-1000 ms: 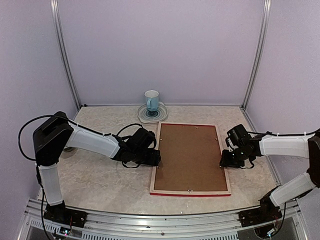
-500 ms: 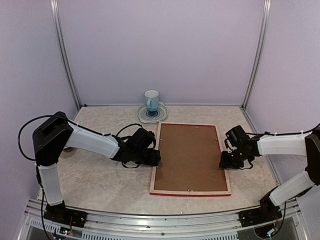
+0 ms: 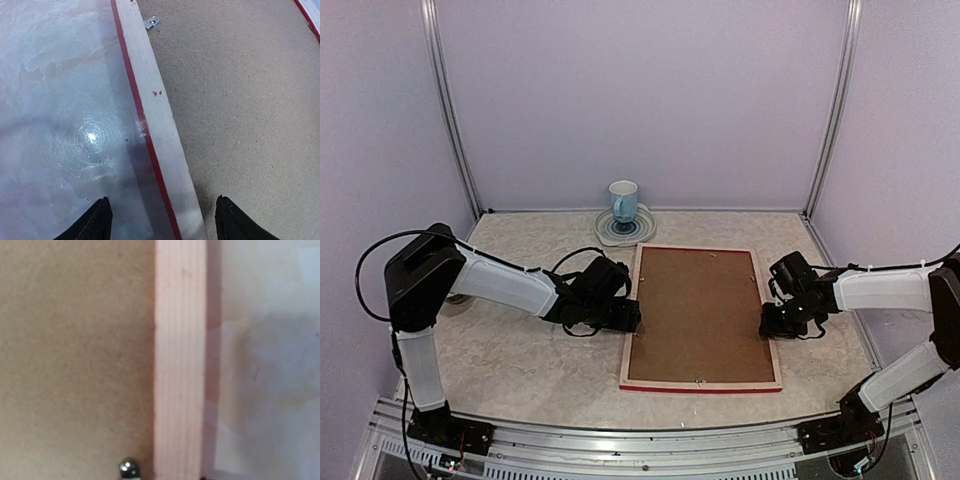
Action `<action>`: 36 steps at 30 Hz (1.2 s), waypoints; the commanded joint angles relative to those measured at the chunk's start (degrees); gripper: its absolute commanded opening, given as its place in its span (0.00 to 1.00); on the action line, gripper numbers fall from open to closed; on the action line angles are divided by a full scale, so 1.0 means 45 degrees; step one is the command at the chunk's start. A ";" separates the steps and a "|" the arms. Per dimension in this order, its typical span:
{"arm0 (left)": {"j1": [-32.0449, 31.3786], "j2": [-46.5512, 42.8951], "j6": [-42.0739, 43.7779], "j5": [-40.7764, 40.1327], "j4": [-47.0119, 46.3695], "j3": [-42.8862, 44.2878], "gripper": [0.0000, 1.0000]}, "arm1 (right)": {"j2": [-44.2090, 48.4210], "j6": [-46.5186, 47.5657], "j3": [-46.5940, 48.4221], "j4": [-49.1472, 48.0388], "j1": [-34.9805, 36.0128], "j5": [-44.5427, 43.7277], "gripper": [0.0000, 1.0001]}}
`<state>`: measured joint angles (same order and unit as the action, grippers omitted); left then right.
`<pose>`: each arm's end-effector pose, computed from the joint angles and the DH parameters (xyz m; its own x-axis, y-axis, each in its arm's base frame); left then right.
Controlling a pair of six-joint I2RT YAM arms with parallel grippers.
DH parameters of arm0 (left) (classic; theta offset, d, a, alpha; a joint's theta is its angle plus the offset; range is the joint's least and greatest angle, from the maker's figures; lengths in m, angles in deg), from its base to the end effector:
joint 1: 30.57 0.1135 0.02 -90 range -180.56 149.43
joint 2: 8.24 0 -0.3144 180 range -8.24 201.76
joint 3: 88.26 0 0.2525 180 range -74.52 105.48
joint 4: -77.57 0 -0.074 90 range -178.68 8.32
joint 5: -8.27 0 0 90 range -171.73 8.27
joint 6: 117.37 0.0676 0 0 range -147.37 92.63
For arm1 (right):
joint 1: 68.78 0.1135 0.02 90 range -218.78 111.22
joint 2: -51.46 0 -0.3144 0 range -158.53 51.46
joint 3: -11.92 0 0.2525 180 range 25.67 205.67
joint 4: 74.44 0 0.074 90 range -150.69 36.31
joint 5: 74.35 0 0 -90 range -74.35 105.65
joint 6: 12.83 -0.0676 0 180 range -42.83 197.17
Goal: Put the photo into the frame
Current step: Press the fastener onto the backboard.
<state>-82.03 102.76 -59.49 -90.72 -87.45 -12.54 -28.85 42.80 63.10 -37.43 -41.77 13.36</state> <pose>0.2754 -0.3288 0.1529 -0.7834 0.1406 -0.6053 0.3469 0.9072 -0.2381 0.2194 0.1088 0.1711 -0.9206 0.1639 -0.3545 0.0973 0.9753 0.1982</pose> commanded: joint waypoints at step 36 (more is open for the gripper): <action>0.0049 -0.0292 0.0027 0.0221 0.0104 -0.0060 0.70 | -0.0517 0.0221 0.0105 -0.0224 0.0288 0.0223 0.32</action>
<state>-82.03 102.76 -59.44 -90.66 -87.42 -12.54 -29.90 43.20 64.19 -37.01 -41.51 13.06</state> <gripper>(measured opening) 0.704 0.293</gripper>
